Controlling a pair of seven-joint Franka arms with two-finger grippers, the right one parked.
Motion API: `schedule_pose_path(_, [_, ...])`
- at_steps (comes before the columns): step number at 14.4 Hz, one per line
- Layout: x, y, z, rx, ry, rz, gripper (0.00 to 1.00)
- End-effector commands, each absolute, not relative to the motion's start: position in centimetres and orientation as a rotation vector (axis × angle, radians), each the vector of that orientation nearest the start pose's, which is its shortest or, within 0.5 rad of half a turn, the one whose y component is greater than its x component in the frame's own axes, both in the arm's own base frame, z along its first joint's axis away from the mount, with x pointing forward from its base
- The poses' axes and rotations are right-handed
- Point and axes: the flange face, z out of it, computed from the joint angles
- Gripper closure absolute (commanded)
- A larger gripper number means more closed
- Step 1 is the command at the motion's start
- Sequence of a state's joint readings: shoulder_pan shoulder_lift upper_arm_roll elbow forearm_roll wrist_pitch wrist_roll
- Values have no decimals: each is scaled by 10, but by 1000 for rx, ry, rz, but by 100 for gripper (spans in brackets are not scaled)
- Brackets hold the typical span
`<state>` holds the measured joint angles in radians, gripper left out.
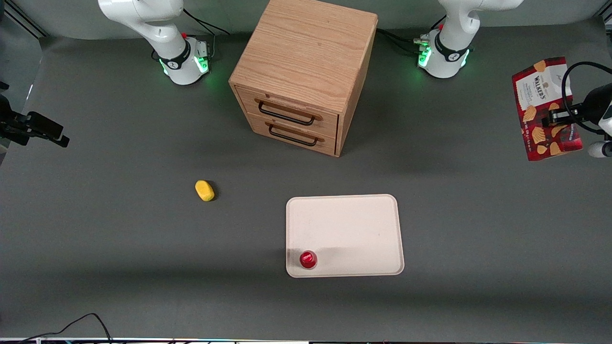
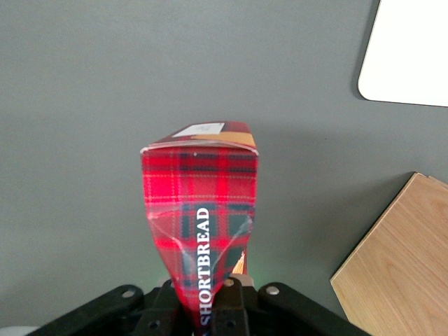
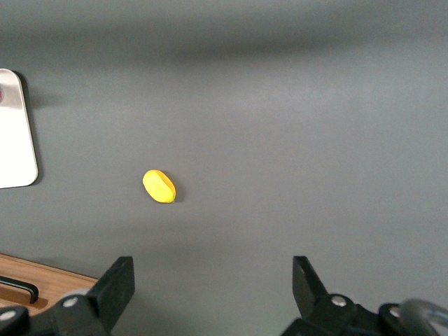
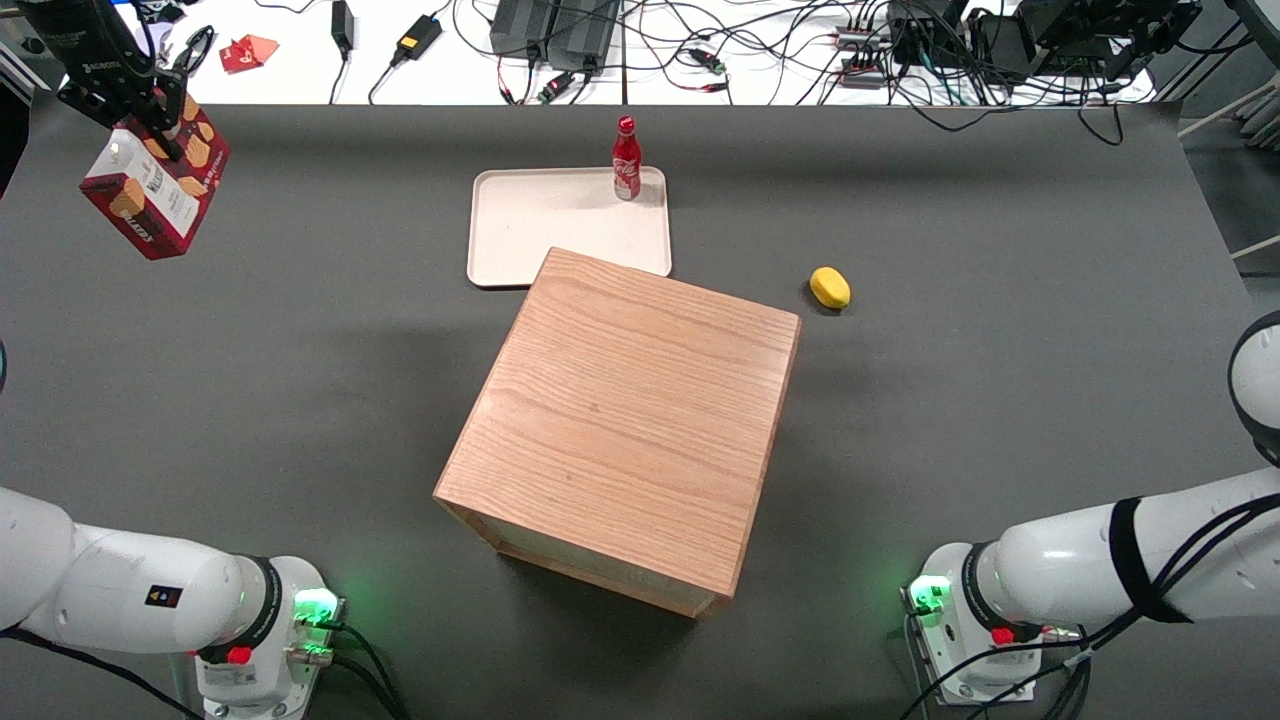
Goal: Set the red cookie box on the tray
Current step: 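Lift the box with the left gripper and swing it toward the tray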
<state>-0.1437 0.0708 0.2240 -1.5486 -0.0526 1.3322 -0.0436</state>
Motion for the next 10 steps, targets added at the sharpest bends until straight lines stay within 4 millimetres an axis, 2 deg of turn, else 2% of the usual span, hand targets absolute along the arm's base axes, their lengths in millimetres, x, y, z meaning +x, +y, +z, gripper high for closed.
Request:
schedule_pose_path(1, [557,12,573,-3107,-254,467,100])
schedule_pose_path(2, [564,-8,567,-3101,-289,452,100])
schedule_pose_path(3, [571,-36,559,-3092,-325,430,100])
schedule_pose_path(4, [580,-74,546,-3083,-403,394,100])
schedule_pose_path(7, [606,-154,500,-3088,-611,291,100])
schedule_pose_path(10, [625,-224,449,-3094,-835,199,100])
